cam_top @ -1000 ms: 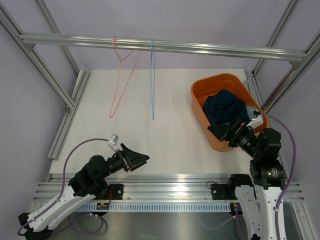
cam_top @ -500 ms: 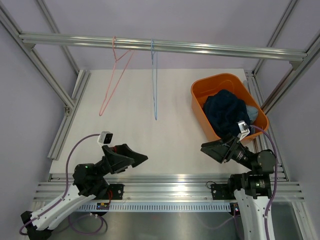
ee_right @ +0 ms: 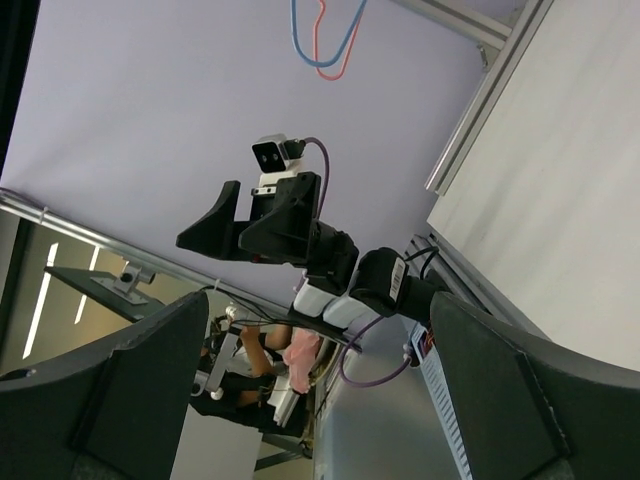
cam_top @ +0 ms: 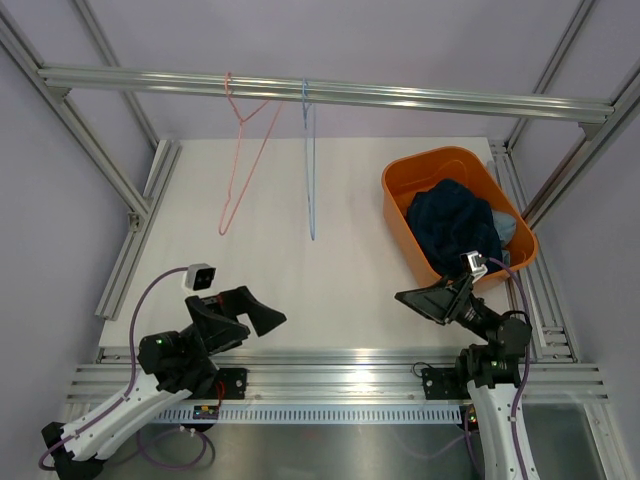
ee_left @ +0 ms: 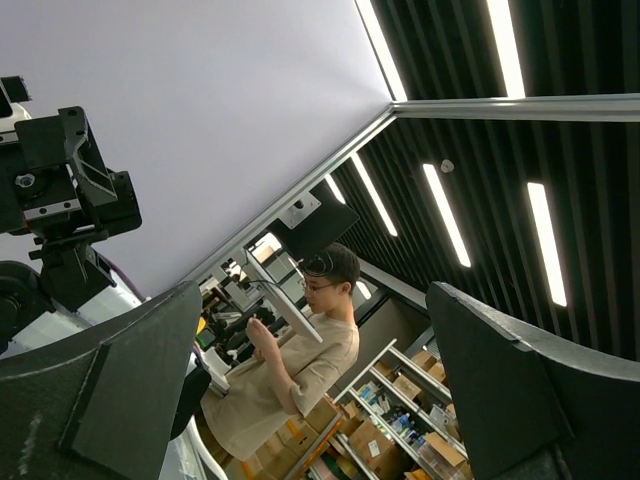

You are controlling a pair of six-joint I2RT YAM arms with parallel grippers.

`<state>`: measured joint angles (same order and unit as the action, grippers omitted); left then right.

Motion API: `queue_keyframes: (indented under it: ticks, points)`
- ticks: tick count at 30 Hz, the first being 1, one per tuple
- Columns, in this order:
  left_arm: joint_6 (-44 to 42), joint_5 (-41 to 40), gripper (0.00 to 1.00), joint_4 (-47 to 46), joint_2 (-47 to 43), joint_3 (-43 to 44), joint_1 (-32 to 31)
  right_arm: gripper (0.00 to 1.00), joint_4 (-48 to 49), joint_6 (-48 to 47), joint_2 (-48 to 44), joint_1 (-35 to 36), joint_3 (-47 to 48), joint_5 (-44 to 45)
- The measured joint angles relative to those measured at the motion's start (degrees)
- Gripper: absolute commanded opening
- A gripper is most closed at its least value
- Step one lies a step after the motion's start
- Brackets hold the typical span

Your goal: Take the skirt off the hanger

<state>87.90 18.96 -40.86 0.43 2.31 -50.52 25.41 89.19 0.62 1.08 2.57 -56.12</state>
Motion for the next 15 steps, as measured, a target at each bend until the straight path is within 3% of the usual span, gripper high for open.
queue_keyframes:
  ticks: [15]
  points:
    - [-1.36,-1.44,0.99,2.32,0.0,0.0,0.0,1.0,-10.51,-9.49,-0.22,0.04,0.0,1.95]
